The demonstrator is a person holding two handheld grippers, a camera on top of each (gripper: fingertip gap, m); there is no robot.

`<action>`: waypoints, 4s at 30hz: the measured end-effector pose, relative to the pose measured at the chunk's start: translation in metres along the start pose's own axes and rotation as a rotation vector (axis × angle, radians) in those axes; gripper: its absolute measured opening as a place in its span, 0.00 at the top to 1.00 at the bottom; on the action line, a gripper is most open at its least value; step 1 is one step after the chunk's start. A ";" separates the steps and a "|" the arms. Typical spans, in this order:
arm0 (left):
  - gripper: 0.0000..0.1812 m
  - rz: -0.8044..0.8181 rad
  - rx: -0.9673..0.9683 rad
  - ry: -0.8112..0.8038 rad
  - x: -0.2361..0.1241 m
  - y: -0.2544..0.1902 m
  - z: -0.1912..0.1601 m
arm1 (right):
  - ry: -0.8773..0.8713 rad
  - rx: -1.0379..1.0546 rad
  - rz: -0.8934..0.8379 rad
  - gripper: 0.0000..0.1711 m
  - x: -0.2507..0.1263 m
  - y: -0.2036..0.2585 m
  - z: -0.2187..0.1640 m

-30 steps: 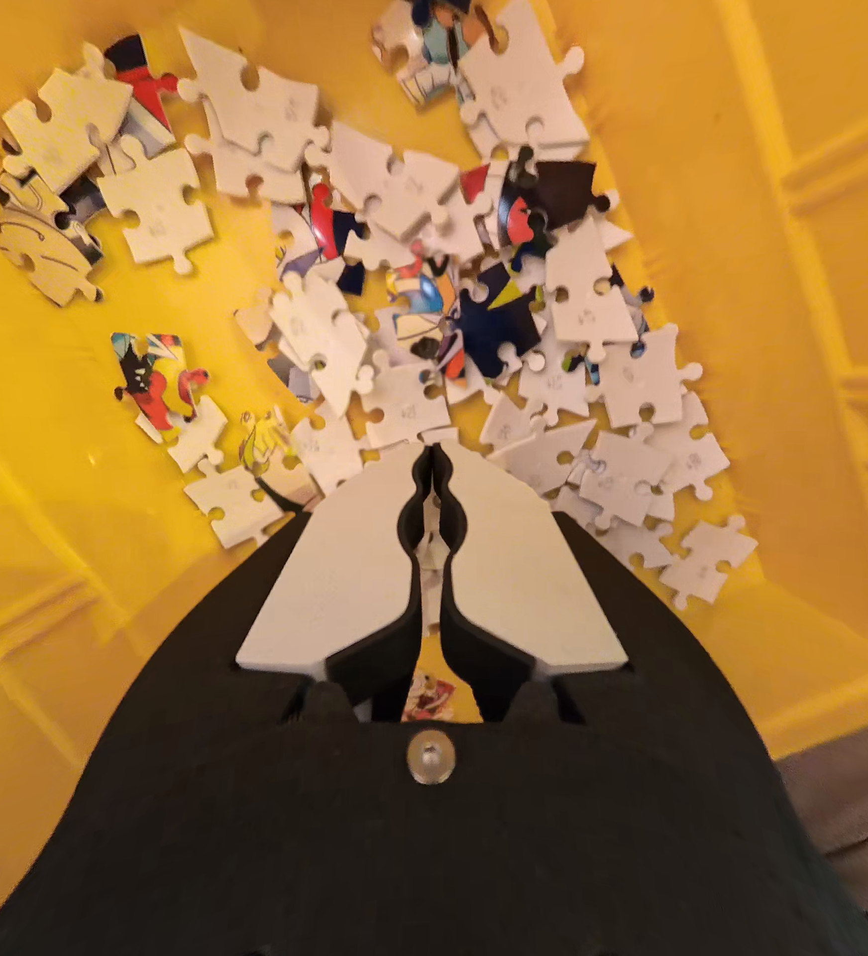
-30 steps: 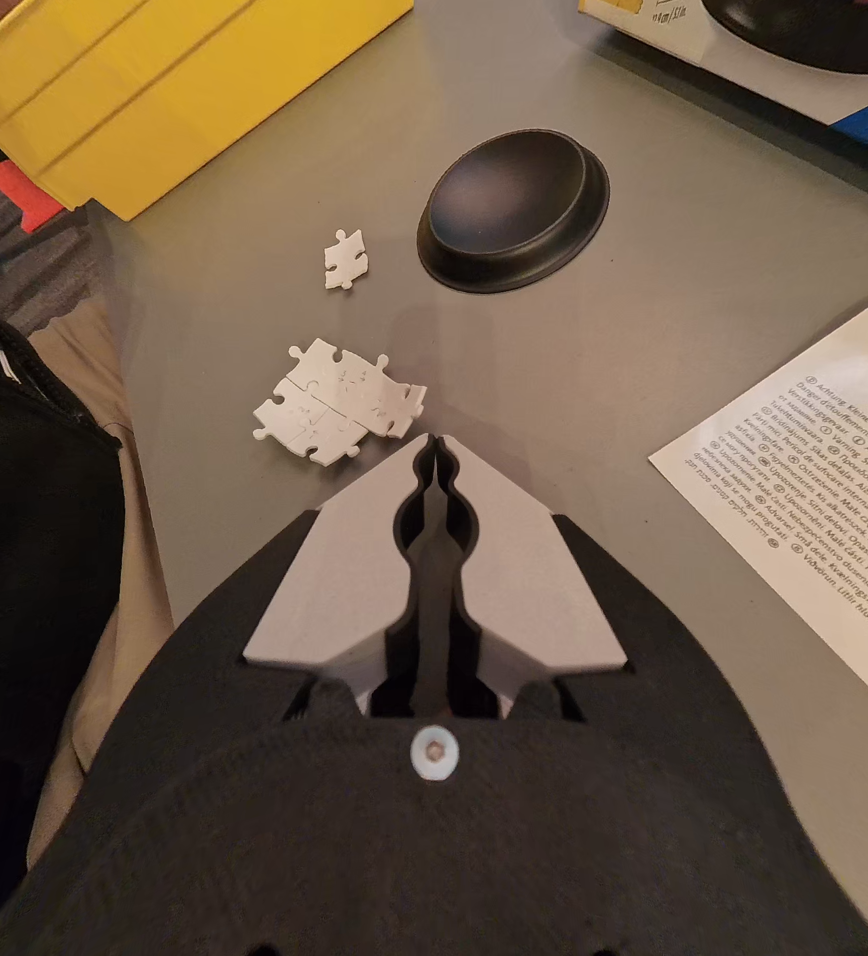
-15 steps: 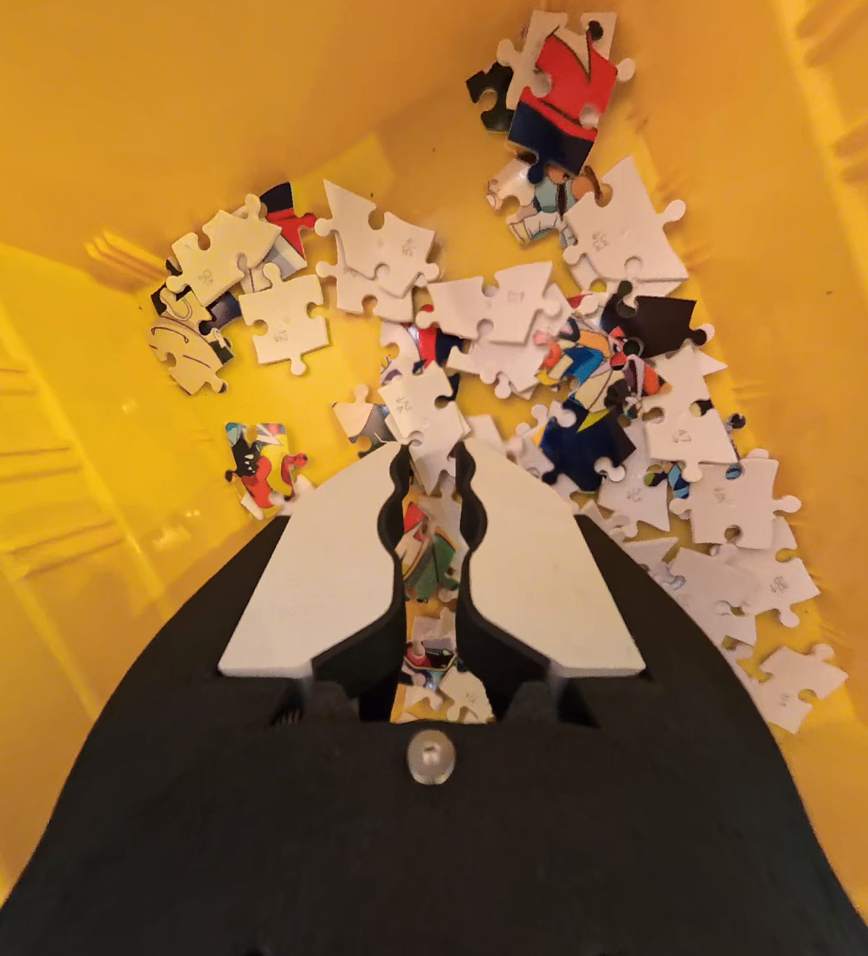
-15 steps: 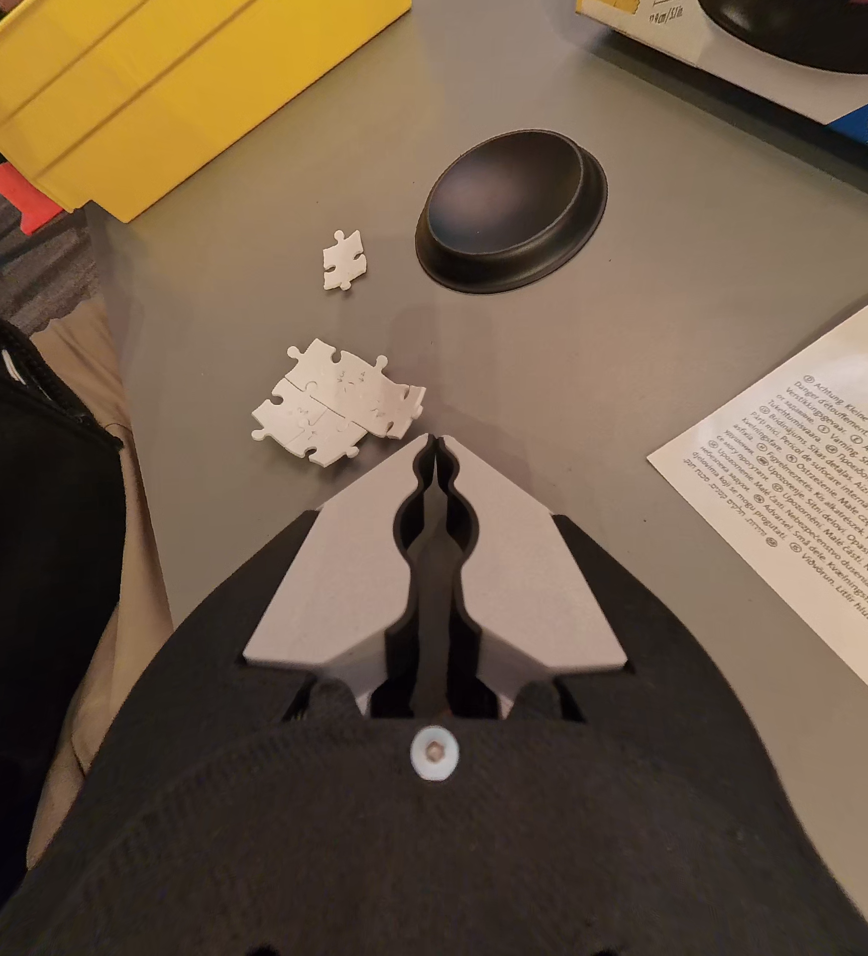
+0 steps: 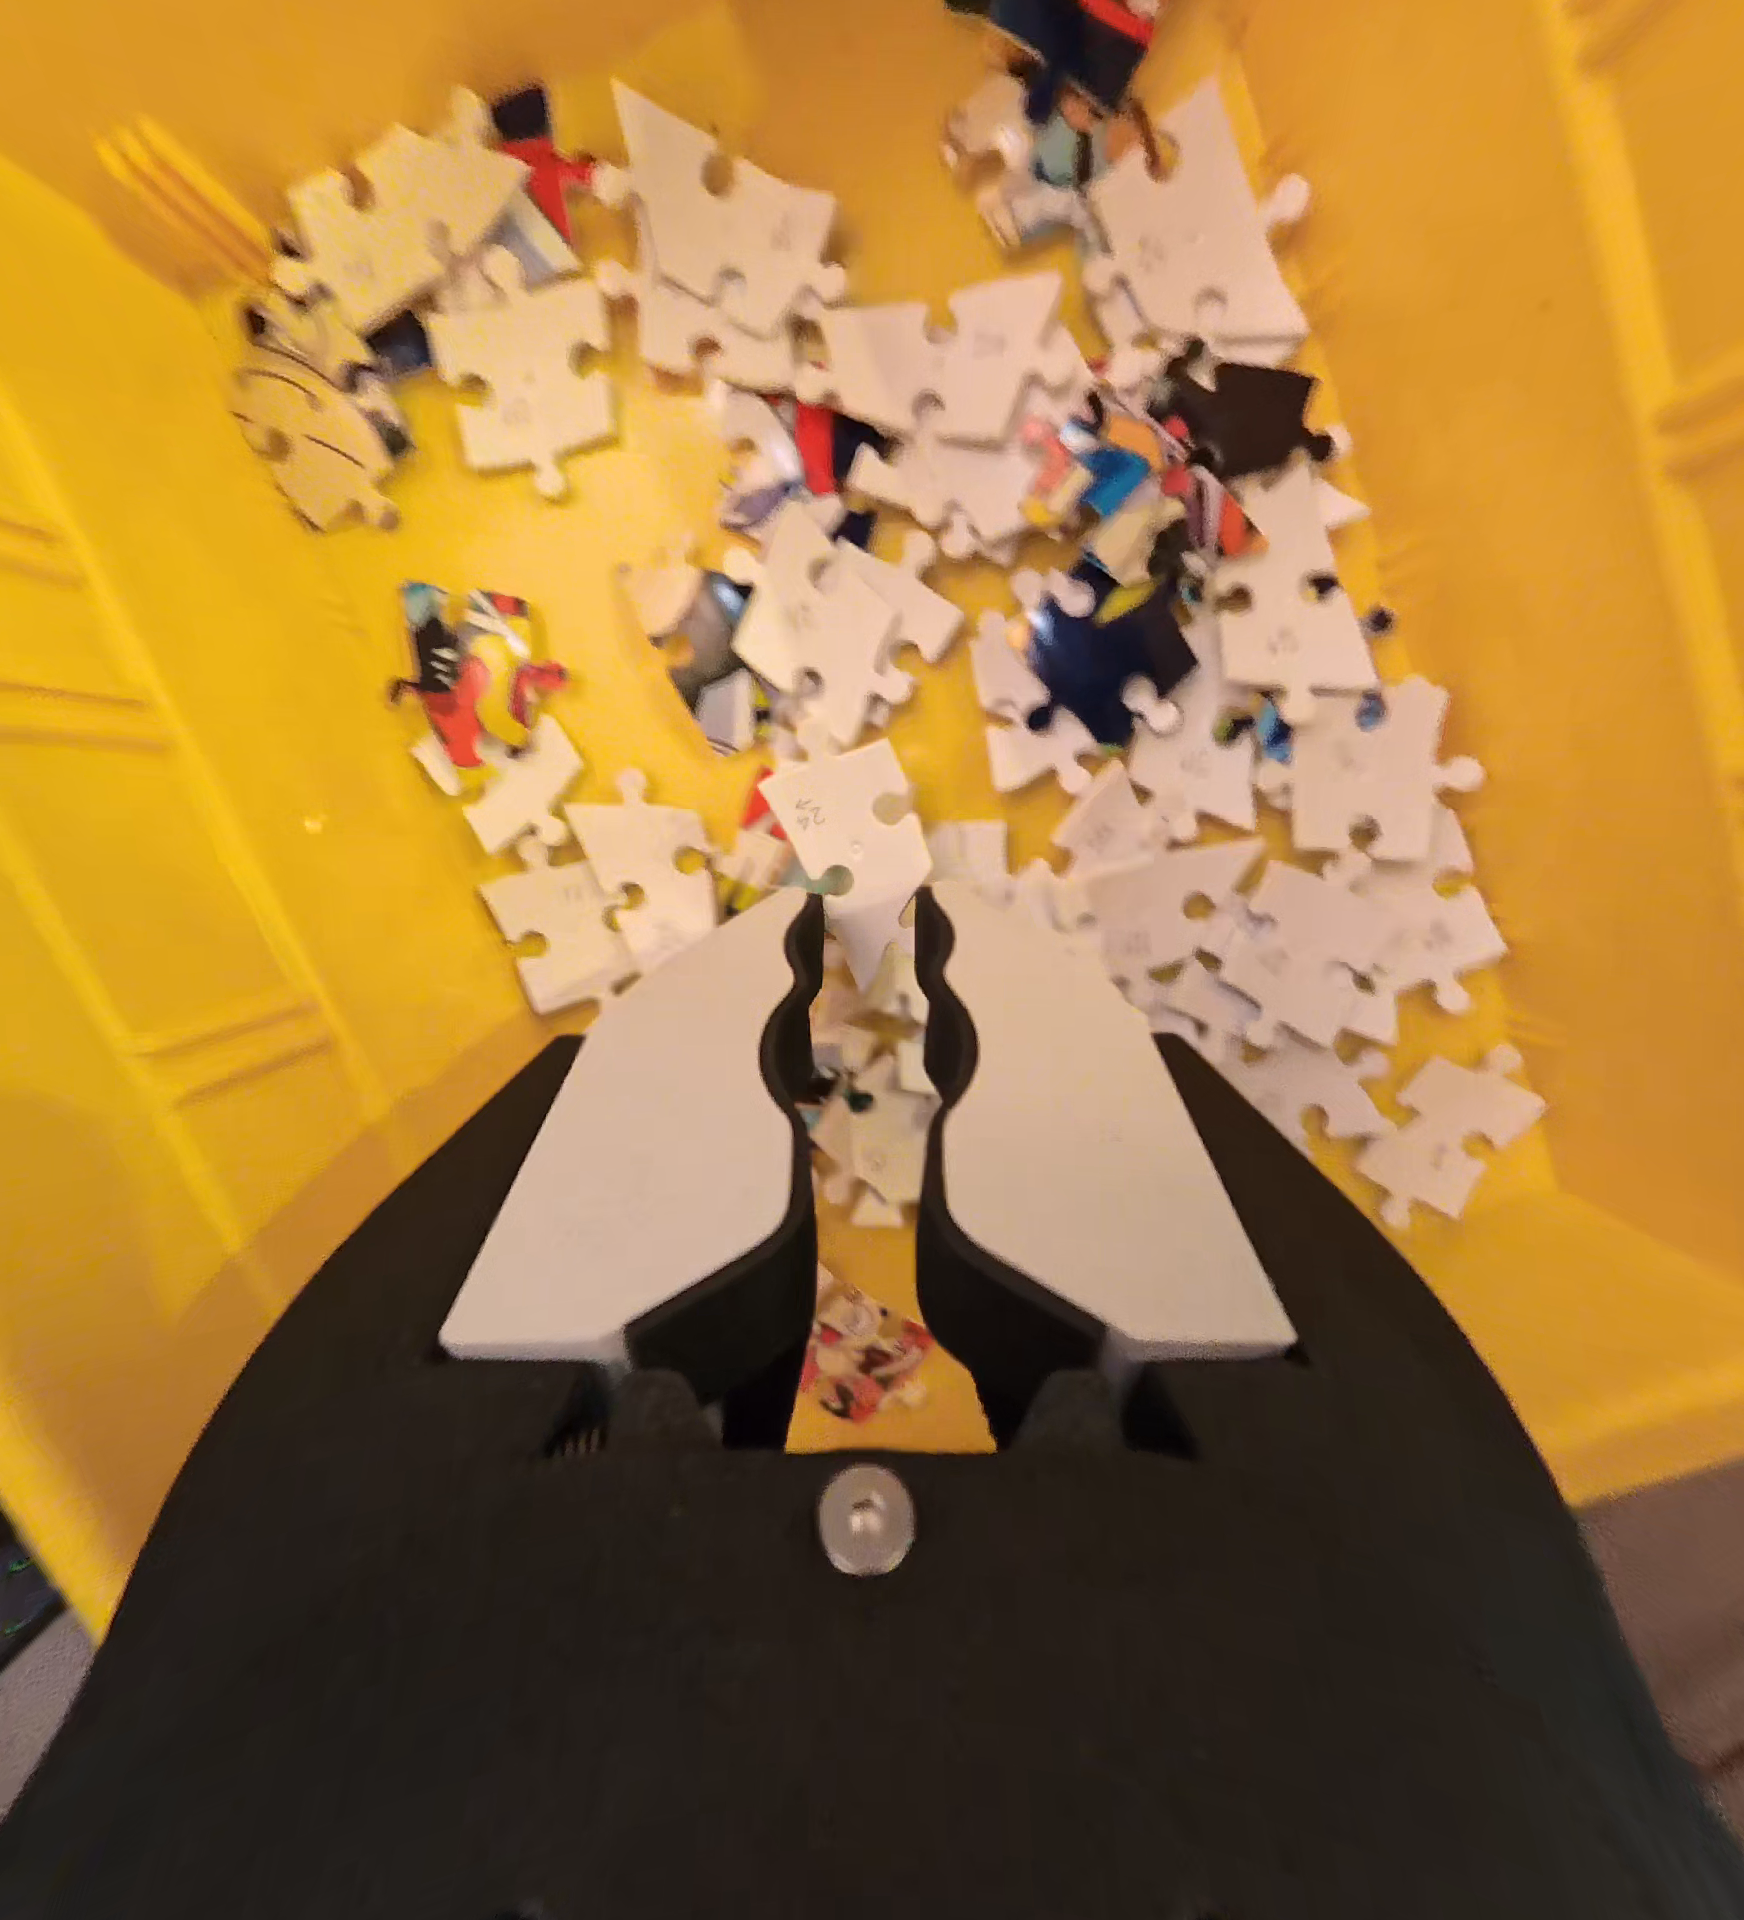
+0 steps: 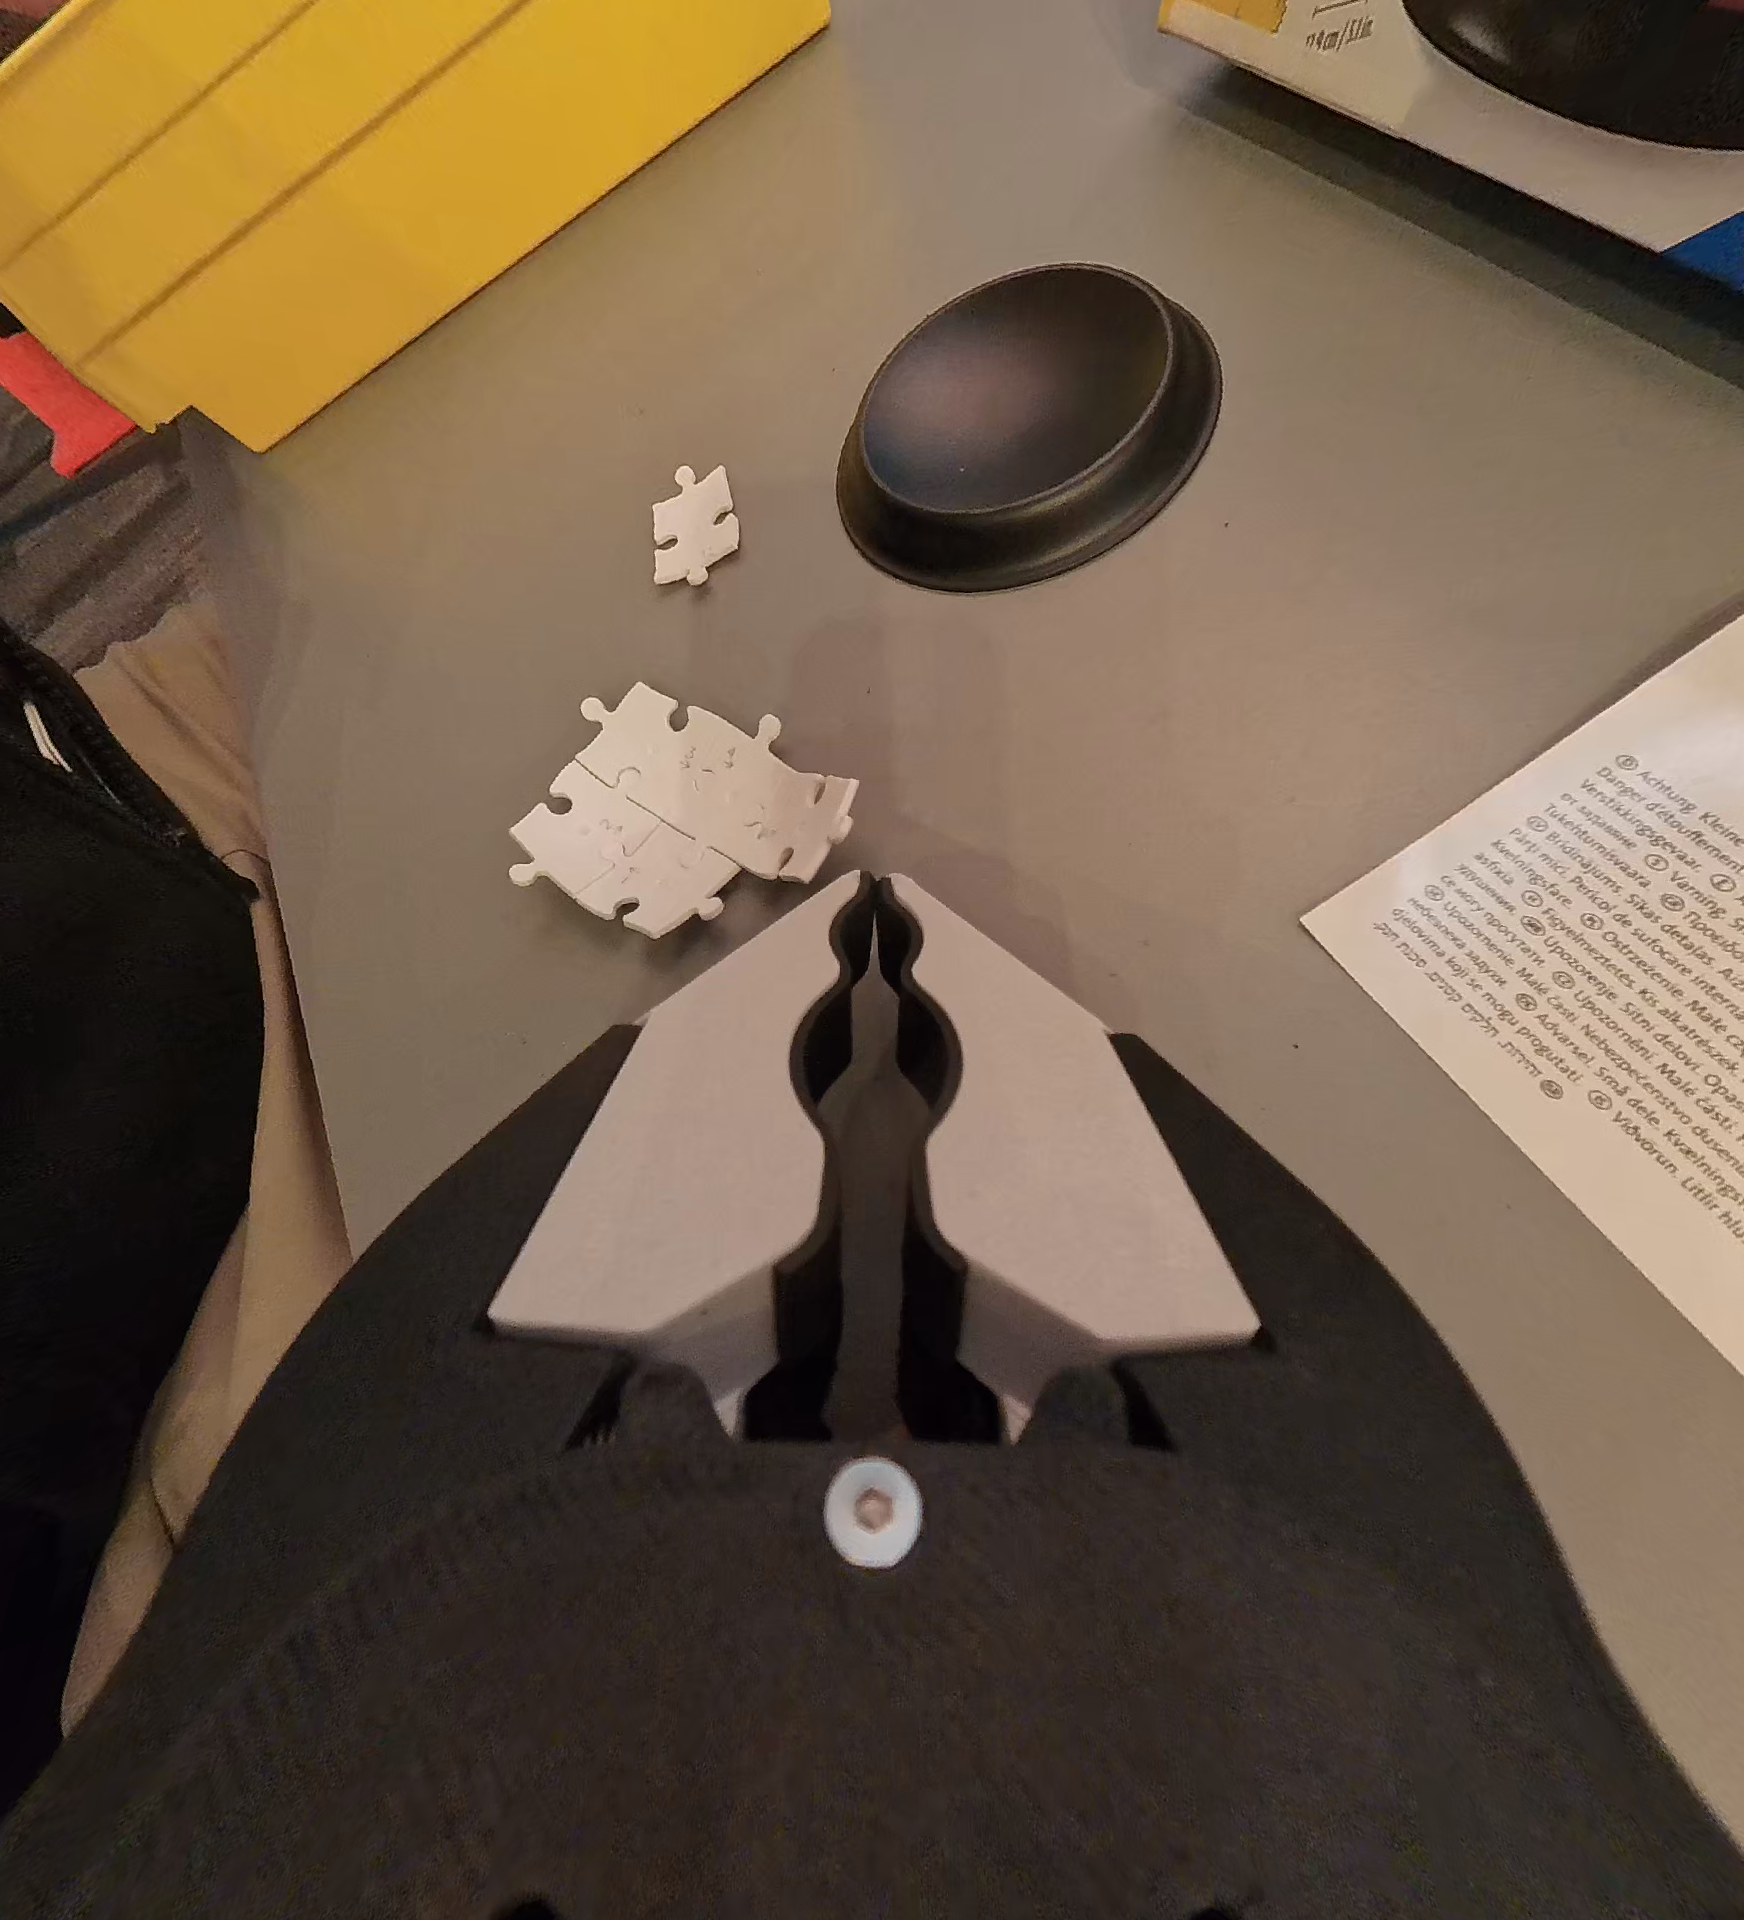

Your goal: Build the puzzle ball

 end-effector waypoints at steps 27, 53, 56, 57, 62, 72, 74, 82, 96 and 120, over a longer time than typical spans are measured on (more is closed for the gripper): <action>0.80 0.268 -0.276 -0.084 0.039 0.067 0.056 | -0.032 -0.005 0.010 1.00 -0.003 0.001 0.003; 0.86 0.145 -0.299 -0.055 0.037 0.049 0.048 | -0.048 -0.001 0.015 1.00 -0.005 0.001 0.005; 0.87 0.058 -0.224 -0.028 0.034 0.025 0.046 | -0.050 -0.002 0.014 1.00 -0.005 0.001 0.005; 0.94 0.047 -0.212 -0.071 0.029 0.020 0.050 | -0.050 -0.002 0.013 1.00 -0.005 0.001 0.005; 1.00 0.040 -0.194 -0.128 0.009 0.014 0.040 | -0.052 0.003 0.016 1.00 -0.006 0.001 0.005; 1.00 -0.092 -0.304 -0.206 0.001 0.011 0.033 | -0.046 0.001 0.014 1.00 -0.005 0.001 0.005; 0.99 0.005 -0.198 -0.172 0.003 0.015 0.033 | -0.046 0.002 0.015 1.00 -0.005 0.001 0.005; 0.81 0.269 -0.062 -0.035 0.008 0.053 0.040 | -0.048 0.002 0.016 1.00 -0.005 0.002 0.005; 0.91 0.205 -0.289 -0.027 0.031 0.062 0.034 | -0.074 0.005 0.028 1.00 -0.008 0.003 0.008; 1.00 0.173 -0.378 -0.093 0.032 0.061 0.032 | -0.095 0.002 0.034 1.00 -0.010 0.003 0.010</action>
Point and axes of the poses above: each gripper's, where its closed fingertips meet, x out along the fingers, z out of its top, y = z × x across the jaws, the point moved 1 cm from there along -x, back along the fingers, and after that the axes turned 7 degrees about -x, right-handed, at the moved point
